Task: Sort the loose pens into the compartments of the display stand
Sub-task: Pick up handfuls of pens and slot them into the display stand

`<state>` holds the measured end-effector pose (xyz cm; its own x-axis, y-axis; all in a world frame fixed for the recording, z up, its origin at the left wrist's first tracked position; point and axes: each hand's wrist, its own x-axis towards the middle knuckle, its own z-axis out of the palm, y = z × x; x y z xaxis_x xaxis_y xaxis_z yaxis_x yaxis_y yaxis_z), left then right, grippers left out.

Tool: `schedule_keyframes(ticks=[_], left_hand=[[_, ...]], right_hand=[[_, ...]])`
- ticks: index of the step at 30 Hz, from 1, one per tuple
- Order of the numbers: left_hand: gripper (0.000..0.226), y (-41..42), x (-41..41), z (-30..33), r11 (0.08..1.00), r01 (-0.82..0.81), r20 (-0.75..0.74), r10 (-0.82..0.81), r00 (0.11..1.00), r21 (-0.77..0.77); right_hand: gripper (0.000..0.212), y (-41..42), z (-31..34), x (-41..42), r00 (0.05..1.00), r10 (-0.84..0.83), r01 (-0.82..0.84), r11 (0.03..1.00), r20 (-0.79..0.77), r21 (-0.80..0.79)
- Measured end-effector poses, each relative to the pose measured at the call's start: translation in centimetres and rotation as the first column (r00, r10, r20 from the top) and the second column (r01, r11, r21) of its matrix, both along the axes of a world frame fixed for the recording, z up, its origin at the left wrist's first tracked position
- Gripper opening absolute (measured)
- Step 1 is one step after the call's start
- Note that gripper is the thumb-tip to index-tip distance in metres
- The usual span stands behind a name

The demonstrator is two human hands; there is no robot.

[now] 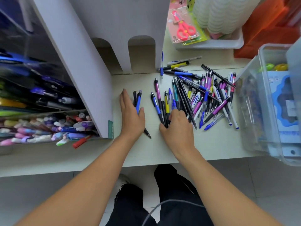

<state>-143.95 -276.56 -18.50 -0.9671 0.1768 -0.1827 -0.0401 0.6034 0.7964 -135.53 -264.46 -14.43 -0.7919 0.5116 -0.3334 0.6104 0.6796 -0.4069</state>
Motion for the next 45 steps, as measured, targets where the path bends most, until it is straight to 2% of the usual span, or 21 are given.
schedule_keyframes(ticks=[3,5,7,9,11,14,16,20,23,25,27,31,34,37,40,42,45], left_hand=[[0.095,-0.9,0.4,0.7,0.998,-0.026,0.02,0.027,0.999,-0.05],[0.108,-1.5,0.7,1.3,0.99,-0.055,0.025,0.059,0.998,-0.132],[0.113,-1.7,1.6,2.1,0.964,-0.07,0.056,0.087,0.995,-0.255],[0.102,-1.1,2.2,2.8,0.936,-0.081,0.157,0.143,0.977,-0.344],[0.075,-0.1,2.1,2.9,0.934,-0.07,0.229,0.157,0.961,-0.35],[0.04,1.4,1.0,2.8,0.972,-0.03,0.229,0.085,0.97,-0.234],[0.033,2.4,-0.1,2.8,0.985,-0.038,0.265,0.082,0.961,-0.166],[0.054,4.2,-1.9,2.6,0.981,-0.031,0.319,0.092,0.943,-0.19],[0.074,5.5,-2.8,2.8,0.959,-0.018,0.298,0.105,0.949,-0.282],[0.087,6.6,-3.0,3.1,0.929,-0.002,0.271,0.11,0.956,-0.37],[0.094,7.9,-3.0,3.3,0.9,0.004,0.244,0.114,0.963,-0.435],[0.089,9.7,-3.2,3.4,0.855,0.045,0.213,0.078,0.974,-0.517],[0.073,9.4,-3.6,3.4,0.844,0.053,0.19,0.059,0.98,-0.534],[0.054,8.3,-4.4,3.5,0.846,0.075,0.164,0.014,0.986,-0.527],[0.035,6.8,-5.5,4.0,0.878,0.122,0.234,-0.012,0.972,-0.463],[0.022,5.5,-5.6,4.9,0.936,0.151,0.343,-0.035,0.939,-0.318],[0.019,3.0,-3.9,8.0,0.988,0.156,0.468,-0.136,0.873,-0.006]], right_hand=[[0.041,-0.1,0.0,-0.1,0.994,-0.068,0.064,0.997,-0.087,-0.051],[0.054,0.6,0.1,0.3,0.993,-0.11,0.11,0.994,-0.05,0.012],[0.059,1.4,0.0,0.5,0.995,-0.087,0.083,0.992,0.04,0.098],[0.055,1.6,-0.2,0.3,0.996,-0.042,0.033,0.993,0.076,0.117],[0.045,1.4,-0.3,-0.1,0.999,-0.015,0.012,0.998,0.033,0.069],[0.03,0.9,-0.6,-1.0,0.998,0.047,-0.048,0.998,-0.041,-0.027],[0.03,1.0,-0.8,-1.7,0.995,0.071,-0.077,0.993,-0.067,-0.089],[0.039,3.2,0.0,-2.2,0.992,0.121,-0.126,0.974,-0.035,-0.187],[0.02,6.0,1.0,-1.6,0.993,0.033,-0.046,0.992,-0.113,-0.115],[0.015,7.3,1.5,-1.3,0.988,-0.019,0.005,0.996,-0.15,-0.093],[0.013,7.8,1.6,-1.2,0.991,0.001,-0.013,0.996,-0.135,-0.089],[0.009,7.7,1.3,-1.2,0.992,0.022,-0.038,0.991,-0.125,-0.126],[0.01,7.6,1.0,-0.9,0.991,0.009,-0.028,0.99,-0.134,-0.14],[0.008,7.5,1.0,-0.8,0.989,-0.005,-0.019,0.987,-0.151,-0.157],[0.009,7.6,1.4,-0.9,0.982,-0.005,-0.027,0.985,-0.187,-0.17],[0.012,7.6,2.0,-1.1,0.972,-0.016,-0.029,0.981,-0.233,-0.19],[0.013,7.0,4.0,-2.0,0.937,-0.113,-0.004,0.943,-0.33,-0.333]])
